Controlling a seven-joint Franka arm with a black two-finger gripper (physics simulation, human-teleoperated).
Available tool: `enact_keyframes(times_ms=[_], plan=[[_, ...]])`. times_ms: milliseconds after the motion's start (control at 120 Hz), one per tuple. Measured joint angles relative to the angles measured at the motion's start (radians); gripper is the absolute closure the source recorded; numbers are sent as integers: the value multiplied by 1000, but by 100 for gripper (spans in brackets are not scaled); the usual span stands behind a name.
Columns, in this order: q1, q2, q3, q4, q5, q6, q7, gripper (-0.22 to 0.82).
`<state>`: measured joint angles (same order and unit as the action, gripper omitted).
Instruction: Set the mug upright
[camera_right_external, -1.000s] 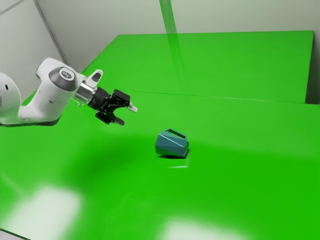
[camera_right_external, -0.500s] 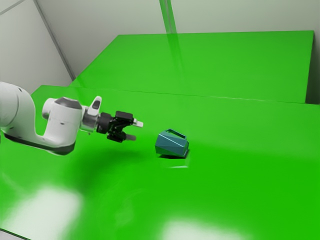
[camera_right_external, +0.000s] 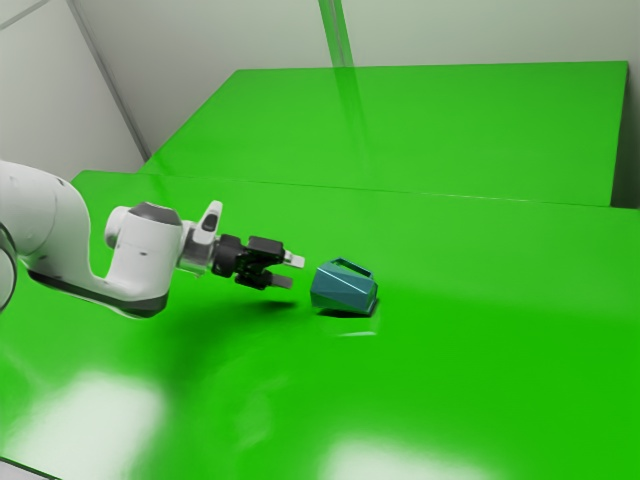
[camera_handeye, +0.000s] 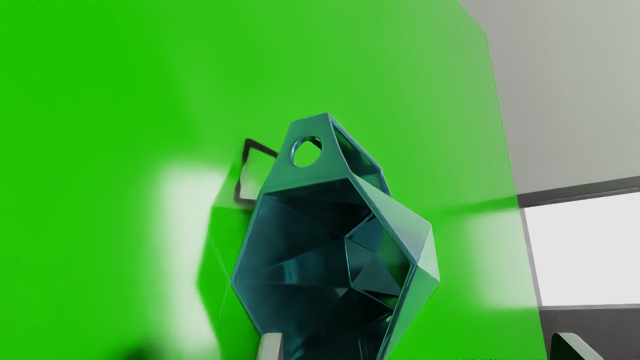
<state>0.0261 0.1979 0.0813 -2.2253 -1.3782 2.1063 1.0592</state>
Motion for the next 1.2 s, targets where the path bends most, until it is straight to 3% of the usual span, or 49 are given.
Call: enact_keyframes(times_ms=[1200], plan=[[-107, 72, -2, 56, -45, 9, 111, 3]])
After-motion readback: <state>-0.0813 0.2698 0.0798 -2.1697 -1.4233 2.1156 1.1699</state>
